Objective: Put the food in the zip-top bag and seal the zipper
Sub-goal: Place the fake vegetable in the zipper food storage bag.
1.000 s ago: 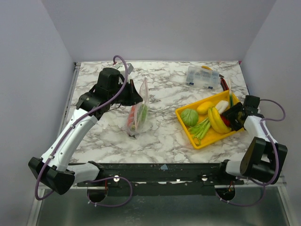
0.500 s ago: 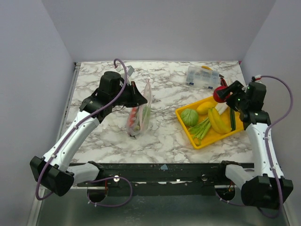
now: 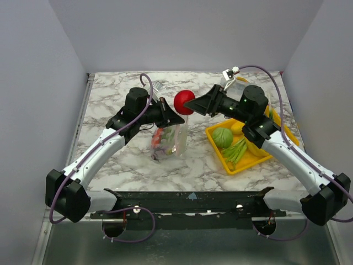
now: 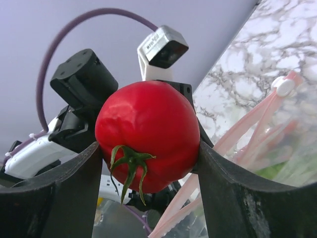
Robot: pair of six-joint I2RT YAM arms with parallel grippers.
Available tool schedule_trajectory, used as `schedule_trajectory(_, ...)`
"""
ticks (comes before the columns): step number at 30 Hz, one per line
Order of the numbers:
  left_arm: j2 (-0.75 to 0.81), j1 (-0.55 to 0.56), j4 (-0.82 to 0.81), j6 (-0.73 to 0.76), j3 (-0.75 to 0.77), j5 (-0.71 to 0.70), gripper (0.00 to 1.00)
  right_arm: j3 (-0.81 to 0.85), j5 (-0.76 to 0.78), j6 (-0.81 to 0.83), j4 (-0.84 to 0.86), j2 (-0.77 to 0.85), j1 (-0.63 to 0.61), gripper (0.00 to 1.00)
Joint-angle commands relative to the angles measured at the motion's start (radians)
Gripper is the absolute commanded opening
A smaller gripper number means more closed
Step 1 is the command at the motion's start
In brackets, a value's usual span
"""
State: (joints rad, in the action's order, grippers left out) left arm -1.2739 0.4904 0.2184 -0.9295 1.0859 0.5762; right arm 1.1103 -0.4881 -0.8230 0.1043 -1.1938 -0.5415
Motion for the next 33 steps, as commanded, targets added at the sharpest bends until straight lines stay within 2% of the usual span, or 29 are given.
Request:
schedule_trajectory(1,0.023,-0.001,-0.033,-0.015,0.005,0.01,0.0,0.007,-0.004,-0.032,0.085,-0.065,-0.049,0.0)
schedule_trajectory(7,0.043,-0.004,0.027,0.02,0.035,-0.023,0.0,-0.016,0.151,0.044,-0.069,-0.085,-0.096,0.0)
schedule_trajectory(12,0.093,-0.003,0.102,0.064,0.043,-0.131,0.0,-0.099,0.241,0.094,-0.101,-0.044,-0.107,0.0)
schedule_trajectory(15,0.104,-0.004,0.108,0.071,0.053,-0.146,0.0,-0.111,0.251,0.116,-0.101,-0.059,-0.122,0.0)
schedule_trajectory(22,0.108,-0.004,0.189,0.124,0.124,-0.207,0.0,0.035,0.409,0.242,-0.361,-0.124,-0.208,0.0)
schedule_trajectory(27,0.107,-0.003,0.251,0.17,0.175,-0.244,0.0,0.152,0.587,0.333,-0.525,-0.19,-0.319,0.0)
schedule_trajectory(31,0.105,-0.004,0.292,0.201,0.204,-0.267,0.0,0.219,0.656,0.379,-0.602,-0.211,-0.38,0.1)
schedule_trajectory(33,0.101,-0.003,0.307,0.215,0.217,-0.265,0.0,0.243,0.641,0.406,-0.616,-0.218,-0.399,0.2)
